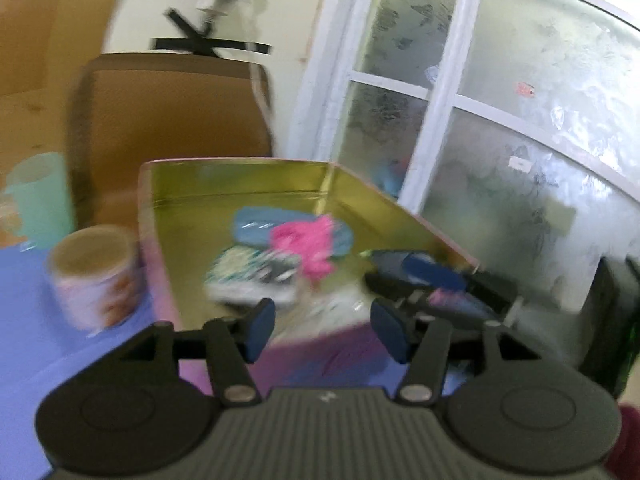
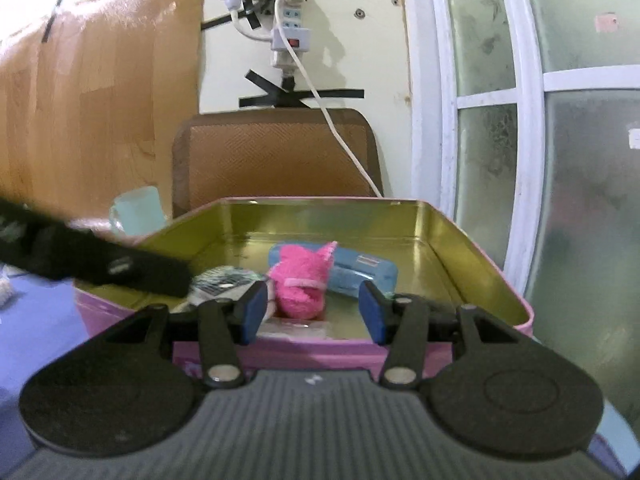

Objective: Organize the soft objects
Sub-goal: 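Carry the tape dispenser into the pink tin and open the right gripper, then grasp the clear bag of cotton swabs with the left gripper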

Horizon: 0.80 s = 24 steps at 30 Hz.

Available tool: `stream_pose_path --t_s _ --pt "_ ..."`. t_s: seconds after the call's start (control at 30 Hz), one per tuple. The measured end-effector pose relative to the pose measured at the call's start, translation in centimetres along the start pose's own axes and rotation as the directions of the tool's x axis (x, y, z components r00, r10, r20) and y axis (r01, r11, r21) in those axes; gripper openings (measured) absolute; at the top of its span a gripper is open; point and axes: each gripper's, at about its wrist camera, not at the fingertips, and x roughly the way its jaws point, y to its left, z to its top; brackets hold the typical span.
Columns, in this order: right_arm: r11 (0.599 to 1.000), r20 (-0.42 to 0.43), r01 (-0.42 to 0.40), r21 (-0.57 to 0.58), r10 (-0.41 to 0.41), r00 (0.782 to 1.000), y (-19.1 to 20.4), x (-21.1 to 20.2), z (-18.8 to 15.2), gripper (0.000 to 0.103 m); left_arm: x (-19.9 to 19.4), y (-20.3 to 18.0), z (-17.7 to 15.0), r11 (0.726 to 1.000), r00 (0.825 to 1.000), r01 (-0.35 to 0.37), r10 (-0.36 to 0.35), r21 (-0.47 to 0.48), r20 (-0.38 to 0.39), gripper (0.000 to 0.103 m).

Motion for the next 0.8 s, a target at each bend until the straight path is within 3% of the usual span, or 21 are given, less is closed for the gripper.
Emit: stream_pose_path --t_s 0.07,0.17,0.23,0.33,0.43,0.53,0.57,0.6,0.63,0.7,0.8 --pt "1.000 0.022 -0.029 0.003 0.029 0.999 1.0 -0.3 0.4 0.053 -2.7 1.1 -1.4 0.998 0.998 -0.059 0.058 0.007 0.025 0.060" --pt "0.995 0.040 -0.103 -0.009 0.103 0.994 3.0 -0.8 0.9 0.053 -7.1 4.0 -4.3 0.988 0.988 -0.146 0.148 -0.056 0.033 0.060" --pt "0.986 0.034 -0.168 -0.020 0.168 0.985 4.6 -1.0 1.1 0.053 -9.8 5.9 -6.1 0.973 0.977 -0.205 0.210 -0.105 0.045 0.060" --pt "0.958 -0.008 -0.283 -0.034 0.283 0.959 7.5 -0.7 1.5 0.053 -14.2 9.3 -9.1 0.928 0.943 -0.306 0.326 -0.213 0.067 0.060" --pt "0.909 -0.098 -0.416 -0.037 0.411 0.906 11.2 0.2 1.6 0.053 -17.4 12.9 -11.2 0.851 0.886 -0.419 0.460 -0.315 0.063 0.060" --pt "0.830 -0.193 -0.557 -0.042 0.540 0.819 15.8 1.5 1.5 0.053 -19.5 16.2 -12.8 0.778 0.843 -0.470 0.536 -0.417 0.050 0.060" --pt "0.804 -0.217 -0.592 -0.064 0.567 0.794 17.4 1.9 1.4 0.053 -19.9 17.2 -13.4 0.762 0.838 -0.467 0.544 -0.449 0.051 0.060" --pt "0.776 -0.243 -0.623 -0.101 0.588 0.772 19.3 2.5 1.3 0.054 -20.2 18.1 -13.7 0.756 0.853 -0.427 0.519 -0.495 0.056 0.059" --pt "0.746 -0.270 -0.651 -0.142 0.603 0.750 21.2 3.3 1.2 0.060 -20.7 18.8 -13.8 0.755 0.862 -0.391 0.500 -0.526 0.078 0.059" --pt "0.700 -0.318 -0.686 -0.199 0.616 0.721 24.3 4.9 0.9 0.072 -21.0 18.9 -13.9 0.749 0.858 -0.384 0.505 -0.540 0.091 0.059" --pt "0.661 -0.387 -0.704 -0.260 0.597 0.703 28.1 7.5 0.2 0.071 -20.7 18.2 -13.6 0.766 0.856 -0.387 0.505 -0.514 0.107 0.062"
